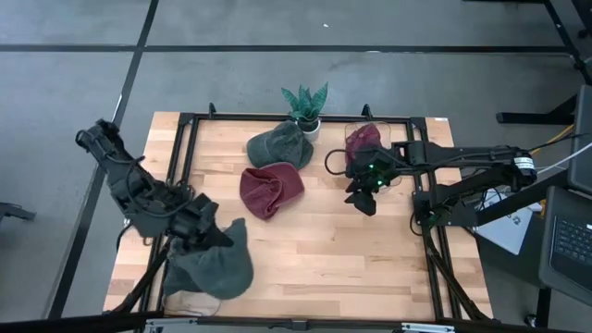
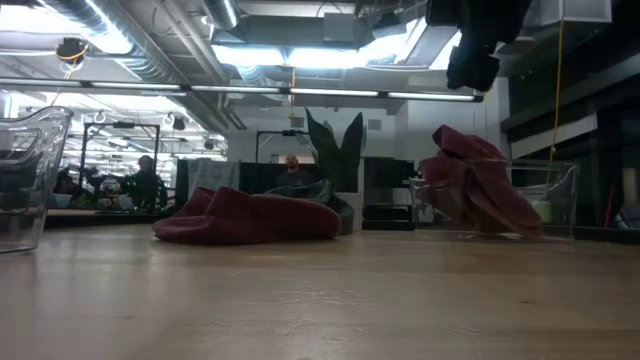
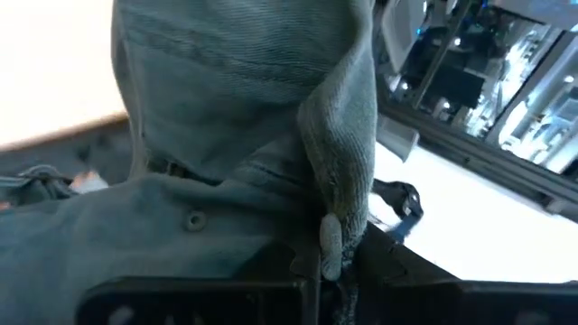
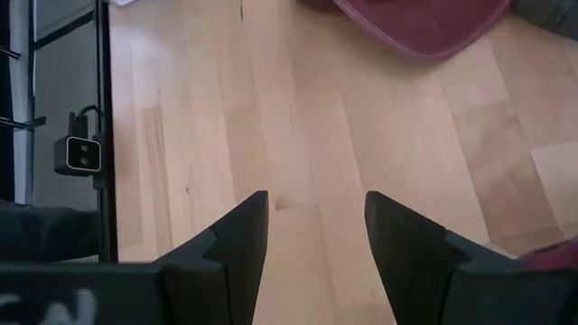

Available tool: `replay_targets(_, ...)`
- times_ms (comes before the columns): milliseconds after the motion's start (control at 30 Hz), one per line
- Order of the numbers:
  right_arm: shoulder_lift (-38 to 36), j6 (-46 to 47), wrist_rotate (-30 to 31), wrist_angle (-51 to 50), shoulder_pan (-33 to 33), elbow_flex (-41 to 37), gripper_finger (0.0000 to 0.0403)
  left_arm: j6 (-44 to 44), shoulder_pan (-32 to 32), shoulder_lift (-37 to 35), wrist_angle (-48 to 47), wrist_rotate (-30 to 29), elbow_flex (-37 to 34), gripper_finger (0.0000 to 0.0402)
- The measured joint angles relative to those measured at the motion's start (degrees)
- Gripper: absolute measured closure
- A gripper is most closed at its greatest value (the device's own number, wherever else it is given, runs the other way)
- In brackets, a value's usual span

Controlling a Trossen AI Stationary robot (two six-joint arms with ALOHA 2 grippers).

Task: Pick & Place hat
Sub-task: Put the bottom gray cap into the bottom left transparent bin

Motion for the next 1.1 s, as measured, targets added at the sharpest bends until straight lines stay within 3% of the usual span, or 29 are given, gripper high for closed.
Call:
replay_targets(167,-0.4,-0.2,0.0,-0.2,0.0,-0.1,0.0218,7.2,3.3,4.6,-5.6,-1.2,5.1,0.0385)
replay_targets(700,-0.7,0.0,0.0,-0.2,0.0,-0.1,0.0218,12.5,3.8,22.6,-29.2,-10.5,32.0,0.0385)
replay_targets(933,-0.7,0.0,-0.1,-0.2,0.0,-0.1,0.0218,9.8,3.8,30.2,-41.9,-10.1,42.1,0.0385)
replay_targets(1100,-0.7,0.0,-0.1,-0.2,0.0,-0.1,0.0218,4.7,3.2,34.2,-53.4,-3.4,46.4,0.0385)
